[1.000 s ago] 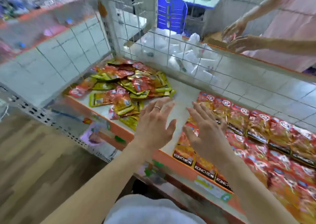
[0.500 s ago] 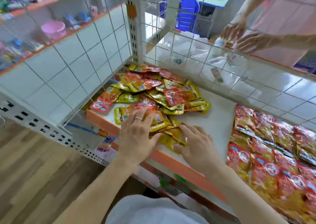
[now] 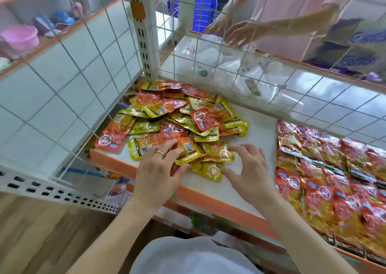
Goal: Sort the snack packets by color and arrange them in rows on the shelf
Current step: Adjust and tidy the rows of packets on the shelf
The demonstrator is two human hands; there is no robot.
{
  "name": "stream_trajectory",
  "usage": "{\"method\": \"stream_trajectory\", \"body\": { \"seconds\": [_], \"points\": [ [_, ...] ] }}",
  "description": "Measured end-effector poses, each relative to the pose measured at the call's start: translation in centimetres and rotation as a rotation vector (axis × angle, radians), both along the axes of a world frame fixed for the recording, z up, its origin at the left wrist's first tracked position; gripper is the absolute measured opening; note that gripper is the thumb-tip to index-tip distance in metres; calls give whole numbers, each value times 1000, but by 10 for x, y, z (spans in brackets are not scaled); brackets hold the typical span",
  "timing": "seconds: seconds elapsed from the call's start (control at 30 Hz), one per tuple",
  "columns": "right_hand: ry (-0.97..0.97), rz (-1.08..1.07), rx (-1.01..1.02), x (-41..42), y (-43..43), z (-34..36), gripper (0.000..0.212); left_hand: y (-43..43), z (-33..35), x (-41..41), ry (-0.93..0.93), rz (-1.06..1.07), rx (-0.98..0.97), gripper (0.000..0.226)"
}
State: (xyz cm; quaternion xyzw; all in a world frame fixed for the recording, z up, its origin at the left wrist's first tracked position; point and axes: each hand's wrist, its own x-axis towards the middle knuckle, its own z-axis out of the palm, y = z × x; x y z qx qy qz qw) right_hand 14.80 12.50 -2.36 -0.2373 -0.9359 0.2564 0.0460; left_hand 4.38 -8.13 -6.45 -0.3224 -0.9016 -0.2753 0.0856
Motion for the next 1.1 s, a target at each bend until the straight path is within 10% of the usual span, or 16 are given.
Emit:
{"method": "stream_trajectory", "body": {
  "seconds": [0.33,0.53,0.73,1.1],
  "points": [
    [-215,-324,-233,-14,1,5,45,-3,16,14,114,-39,332,15],
    [-208,-341,-295,-32,6,5,40,3,66,27,-322,303,705,8],
    [152,-422,-962,-22,7,20,10,5,81,12,-1066,356,1261,8],
    [560,-674,-1431,12,41,43,26,26,74,20,-1357,81,1214,68]
  ]
}}
